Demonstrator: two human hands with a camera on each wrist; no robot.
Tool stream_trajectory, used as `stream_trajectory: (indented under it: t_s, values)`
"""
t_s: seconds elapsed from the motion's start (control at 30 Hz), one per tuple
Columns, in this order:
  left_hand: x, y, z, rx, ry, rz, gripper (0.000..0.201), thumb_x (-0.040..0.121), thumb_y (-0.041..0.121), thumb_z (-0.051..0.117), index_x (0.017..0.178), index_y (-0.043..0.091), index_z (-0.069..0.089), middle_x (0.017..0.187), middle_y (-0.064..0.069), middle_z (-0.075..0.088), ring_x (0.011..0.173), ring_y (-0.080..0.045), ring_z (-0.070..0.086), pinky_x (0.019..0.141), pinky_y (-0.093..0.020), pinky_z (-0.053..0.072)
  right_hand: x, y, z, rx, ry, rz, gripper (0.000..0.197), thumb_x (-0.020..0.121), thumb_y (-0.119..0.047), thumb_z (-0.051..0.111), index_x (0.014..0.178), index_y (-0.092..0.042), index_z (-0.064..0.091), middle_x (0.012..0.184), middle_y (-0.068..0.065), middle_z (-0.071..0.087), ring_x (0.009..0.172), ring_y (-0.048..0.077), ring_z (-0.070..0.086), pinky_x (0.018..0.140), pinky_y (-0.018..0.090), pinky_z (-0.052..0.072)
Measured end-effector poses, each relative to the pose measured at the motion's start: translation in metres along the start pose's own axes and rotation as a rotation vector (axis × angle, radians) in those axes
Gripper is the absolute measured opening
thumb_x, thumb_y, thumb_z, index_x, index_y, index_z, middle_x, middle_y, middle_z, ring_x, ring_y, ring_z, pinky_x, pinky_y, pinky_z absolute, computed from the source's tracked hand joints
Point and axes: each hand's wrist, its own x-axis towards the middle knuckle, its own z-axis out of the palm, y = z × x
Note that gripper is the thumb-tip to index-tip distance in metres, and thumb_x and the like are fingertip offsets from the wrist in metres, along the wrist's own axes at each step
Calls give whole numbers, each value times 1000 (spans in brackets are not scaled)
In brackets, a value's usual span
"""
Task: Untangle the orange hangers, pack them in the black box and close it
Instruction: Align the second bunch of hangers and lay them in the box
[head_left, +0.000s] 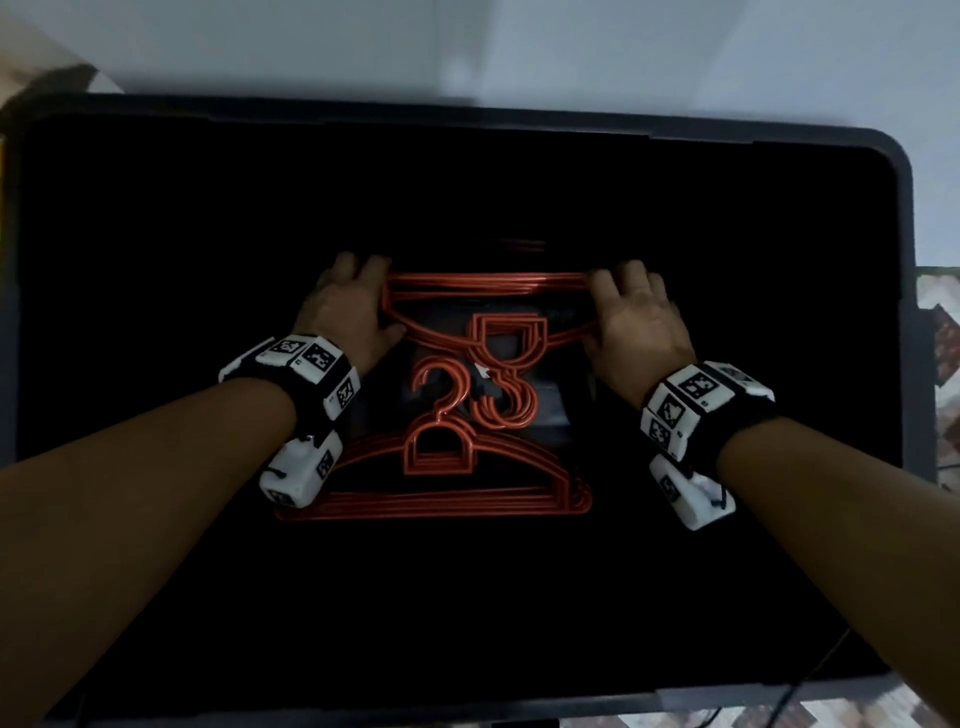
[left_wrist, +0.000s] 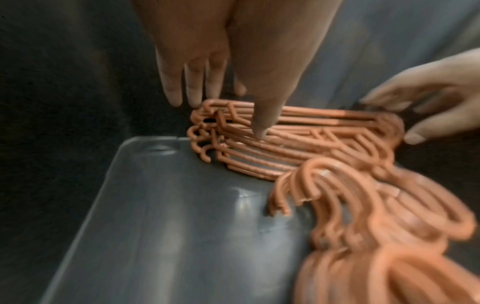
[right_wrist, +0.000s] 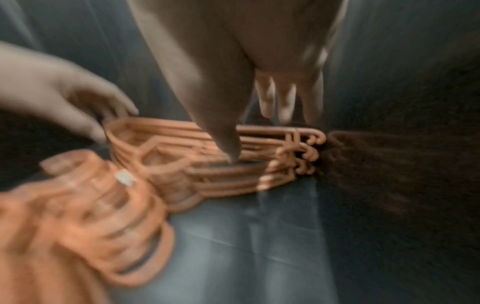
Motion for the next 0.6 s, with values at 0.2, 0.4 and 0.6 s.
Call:
stream_trajectory:
  t_s: [0.2, 0.4, 0.6]
  values:
    - [-3, -14, 3, -222, 36, -146, 81, 81, 31, 76, 149, 22, 34, 143, -20, 43, 123, -38, 51, 96, -41, 47, -23, -29, 1, 110, -238, -343, 39, 91, -22, 59, 129, -32, 59, 120, 11, 65, 102, 37, 67, 85, 44, 57]
    - [4, -26, 9, -178, 0, -81, 76, 85, 34, 72, 151, 30, 33, 150, -21, 40, 130, -38, 47, 103, -40, 44, -13, -39, 20, -205, -558, -510, 81, 95, -18, 57, 156, -48, 13, 129, 11, 64, 113, 34, 63, 91, 48, 56]
    - [12, -25, 9, -141, -2, -100, 69, 88, 33, 70, 149, 25, 39, 145, -18, 48, 127, -36, 51, 100, -41, 48, -4, -45, 36, -343, -557, -569, 77, 99, -11, 46, 159, -43, 10, 128, 11, 62, 117, 33, 60, 93, 42, 52]
